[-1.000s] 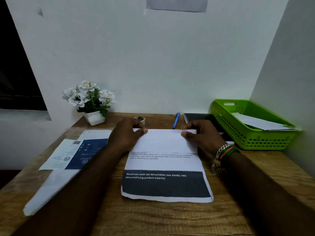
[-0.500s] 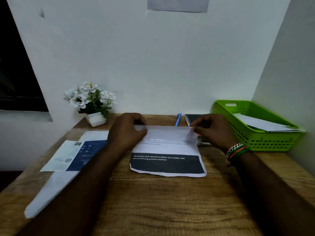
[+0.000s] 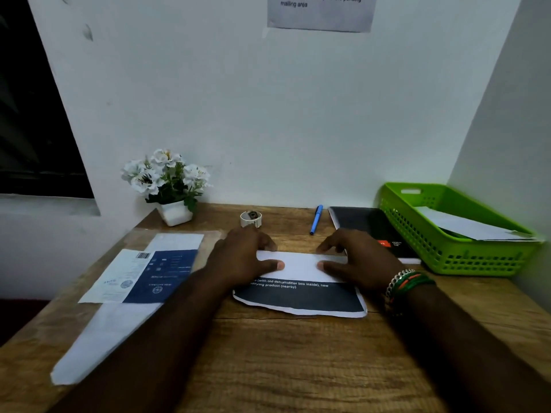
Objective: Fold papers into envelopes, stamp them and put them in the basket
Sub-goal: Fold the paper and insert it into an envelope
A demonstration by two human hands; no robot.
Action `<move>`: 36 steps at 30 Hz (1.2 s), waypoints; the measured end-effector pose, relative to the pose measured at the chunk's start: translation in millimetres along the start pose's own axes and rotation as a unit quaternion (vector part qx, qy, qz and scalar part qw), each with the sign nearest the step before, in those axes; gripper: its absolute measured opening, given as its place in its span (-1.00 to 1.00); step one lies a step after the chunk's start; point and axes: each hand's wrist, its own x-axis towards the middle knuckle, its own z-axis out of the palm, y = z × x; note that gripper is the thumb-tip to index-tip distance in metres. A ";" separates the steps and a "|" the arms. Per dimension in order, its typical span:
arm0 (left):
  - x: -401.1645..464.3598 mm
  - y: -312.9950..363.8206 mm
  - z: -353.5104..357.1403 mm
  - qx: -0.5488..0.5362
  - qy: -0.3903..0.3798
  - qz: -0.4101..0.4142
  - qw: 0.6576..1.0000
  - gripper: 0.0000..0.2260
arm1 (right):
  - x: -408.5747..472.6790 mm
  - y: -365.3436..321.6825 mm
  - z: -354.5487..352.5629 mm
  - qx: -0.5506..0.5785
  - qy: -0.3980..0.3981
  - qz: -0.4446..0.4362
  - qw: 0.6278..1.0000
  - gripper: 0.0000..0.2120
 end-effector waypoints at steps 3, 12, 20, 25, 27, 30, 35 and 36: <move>2.5 -1.1 1.0 0.004 -0.008 -0.003 1.000 -0.65 | 1.4 0.2 3.2 -0.001 -0.025 0.004 1.000 -0.72; 2.4 1.0 0.4 -0.001 -0.018 -0.017 1.000 -0.75 | 2.3 -2.3 4.1 0.009 -0.035 0.026 0.999 -0.70; -5.7 23.0 7.0 0.021 -0.052 0.079 0.995 -0.71 | 7.1 -24.5 18.7 0.005 -0.012 -0.059 0.998 -0.73; -3.8 16.5 0.4 -0.018 -0.053 0.028 0.998 -0.78 | 7.6 -25.3 18.1 -0.014 -0.048 -0.019 0.999 -0.70; -2.5 10.7 -7.1 -0.013 -0.043 -0.003 0.999 -0.81 | 7.0 -20.7 16.5 0.003 -0.043 0.004 0.999 -0.69; -2.3 3.7 -20.0 0.030 -0.012 -0.073 0.997 -0.84 | 4.8 -17.0 17.2 0.025 -0.037 0.019 0.999 -0.68; -9.9 13.5 -10.4 0.056 0.035 -0.035 0.997 -0.60 | 5.9 -18.0 16.8 0.038 -0.043 0.034 0.998 -0.68; -10.9 17.7 -5.7 0.033 0.011 -0.012 0.999 -0.56 | 6.0 -18.2 16.5 0.036 -0.044 0.033 0.998 -0.68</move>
